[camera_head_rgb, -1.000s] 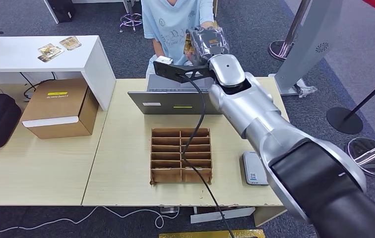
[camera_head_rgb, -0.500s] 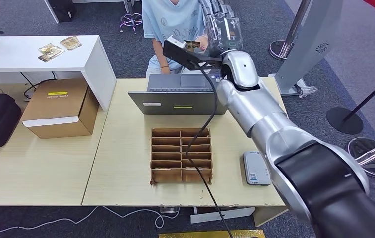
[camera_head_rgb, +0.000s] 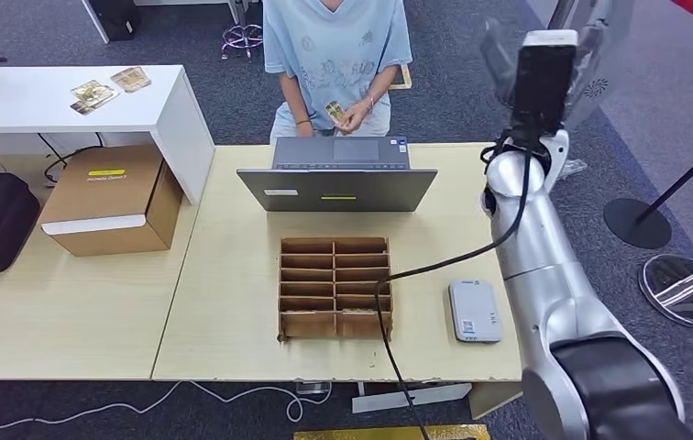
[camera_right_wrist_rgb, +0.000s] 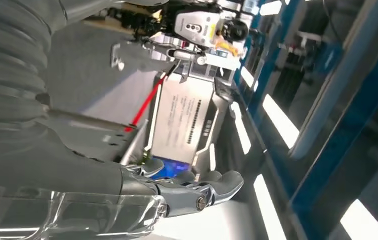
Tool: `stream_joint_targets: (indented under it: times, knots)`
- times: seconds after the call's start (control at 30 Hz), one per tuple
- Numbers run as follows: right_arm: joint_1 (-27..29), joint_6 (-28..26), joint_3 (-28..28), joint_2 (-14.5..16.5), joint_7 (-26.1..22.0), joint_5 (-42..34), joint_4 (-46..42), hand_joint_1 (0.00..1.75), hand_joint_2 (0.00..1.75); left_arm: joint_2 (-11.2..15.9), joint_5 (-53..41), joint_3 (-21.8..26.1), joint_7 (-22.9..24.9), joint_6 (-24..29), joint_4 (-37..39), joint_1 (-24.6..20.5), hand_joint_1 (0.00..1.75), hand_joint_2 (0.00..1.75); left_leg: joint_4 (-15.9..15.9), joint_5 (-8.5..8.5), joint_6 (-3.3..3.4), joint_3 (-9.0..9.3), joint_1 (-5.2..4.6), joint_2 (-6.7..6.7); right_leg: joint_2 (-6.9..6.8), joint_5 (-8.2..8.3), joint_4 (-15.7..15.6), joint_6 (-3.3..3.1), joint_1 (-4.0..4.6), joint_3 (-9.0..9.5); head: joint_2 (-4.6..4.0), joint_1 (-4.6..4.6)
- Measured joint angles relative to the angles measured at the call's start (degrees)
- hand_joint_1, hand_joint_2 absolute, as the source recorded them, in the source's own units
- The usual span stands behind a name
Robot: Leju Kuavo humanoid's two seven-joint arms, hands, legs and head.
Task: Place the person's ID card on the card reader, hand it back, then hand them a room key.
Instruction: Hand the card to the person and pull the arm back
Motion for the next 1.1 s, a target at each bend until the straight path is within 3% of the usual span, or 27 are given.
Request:
stream_joint_targets:
  times: [0.13,0.37,0.47,0.6,0.7,0.8,0.97,1.1]
  knots:
    - [11.8,6.3,-4.7,-2.3,-1.7,-17.9,-13.2,0.00,1.75,-0.2,0.4,1.3,0.7,0.6,0.0,0.1,0.00,1.75,0.0,-0.05,0.03,0.00,0.00,-0.04,-0.06,-0.03,-0.1,0.02,0.01,0.02,0.00,0.00]
    - [35.6,29.2,-13.4,-6.5,-0.2,-43.7,-32.1,0.00,1.75,-0.1,0.4,3.1,0.6,0.5,0.0,0.3,0.00,1.75,0.0,-0.18,0.10,-0.07,0.00,-0.20,-0.22,-0.18,-0.1,0.13,0.01,0.04,0.00,-0.03]
    - [45.6,35.0,-17.0,-7.1,-0.6,-47.3,-38.5,0.00,1.75,-0.1,0.0,3.6,0.6,0.2,0.0,0.4,0.00,1.75,0.0,-0.26,0.07,-0.08,0.00,-0.22,-0.25,-0.26,-0.1,0.10,0.01,0.05,0.00,-0.03]
    - [57.0,36.4,-18.7,-6.4,-2.6,-44.1,-45.7,0.00,1.75,-0.1,-0.8,3.9,0.9,0.3,0.0,0.4,0.00,1.75,-0.1,-0.36,0.01,-0.06,0.01,-0.10,-0.16,-0.33,-0.1,0.03,0.01,0.03,0.00,-0.03]
    - [63.0,31.1,-18.1,-4.3,-4.5,-32.8,-48.7,0.00,1.75,-0.1,-1.2,4.1,1.5,0.7,0.0,0.4,0.00,1.75,-0.1,-0.39,-0.05,-0.03,0.02,-0.05,-0.12,-0.38,-0.1,-0.03,0.02,0.03,0.00,-0.03]
    - [66.8,19.5,-15.5,-1.7,-4.7,-8.1,-49.5,0.00,1.75,-0.3,-1.7,4.2,1.6,1.3,0.0,0.4,0.00,1.75,-0.1,-0.40,-0.07,-0.01,0.04,0.01,-0.07,-0.41,0.0,-0.09,0.04,0.04,0.00,-0.04]
    - [68.7,3.1,-10.3,2.3,1.0,31.2,-47.4,0.00,1.75,-0.7,-3.2,4.2,0.8,1.4,0.0,0.4,0.00,1.75,-0.1,-0.37,-0.10,0.05,0.05,0.06,0.01,-0.39,0.0,-0.11,0.06,0.06,0.00,-0.02]
    - [68.3,-1.5,-8.3,5.8,4.5,58.0,-45.1,0.00,1.75,-0.7,-4.0,4.2,0.6,1.3,0.0,0.4,0.00,1.75,-0.1,-0.36,-0.12,0.08,0.05,0.07,0.01,-0.39,0.0,-0.12,0.06,0.08,0.00,-0.03]
